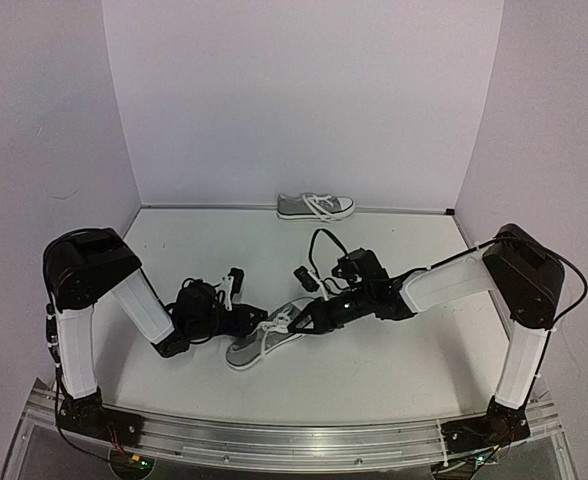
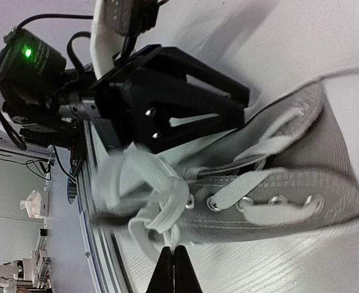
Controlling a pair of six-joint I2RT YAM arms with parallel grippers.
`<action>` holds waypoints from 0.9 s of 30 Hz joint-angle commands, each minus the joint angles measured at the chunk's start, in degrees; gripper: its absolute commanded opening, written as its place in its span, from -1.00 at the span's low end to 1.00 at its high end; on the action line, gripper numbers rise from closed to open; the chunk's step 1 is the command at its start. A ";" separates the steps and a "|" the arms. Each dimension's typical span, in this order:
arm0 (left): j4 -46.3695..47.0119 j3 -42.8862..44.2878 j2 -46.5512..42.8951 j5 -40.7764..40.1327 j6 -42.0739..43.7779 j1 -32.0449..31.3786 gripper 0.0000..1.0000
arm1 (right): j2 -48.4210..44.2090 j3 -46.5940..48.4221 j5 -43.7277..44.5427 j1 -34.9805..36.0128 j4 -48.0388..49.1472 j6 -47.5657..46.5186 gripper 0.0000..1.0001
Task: Tie the shoes
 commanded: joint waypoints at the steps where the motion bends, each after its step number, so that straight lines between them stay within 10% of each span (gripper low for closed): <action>1: 8.45 2.81 2.56 5.76 -0.71 1.34 -0.55 | -2.34 0.62 1.86 0.26 -0.19 -0.30 -1.00; 27: -8.56 -7.26 -18.57 1.08 0.44 -2.56 -0.32 | 0.00 2.46 3.90 0.35 -1.48 -0.60 -1.00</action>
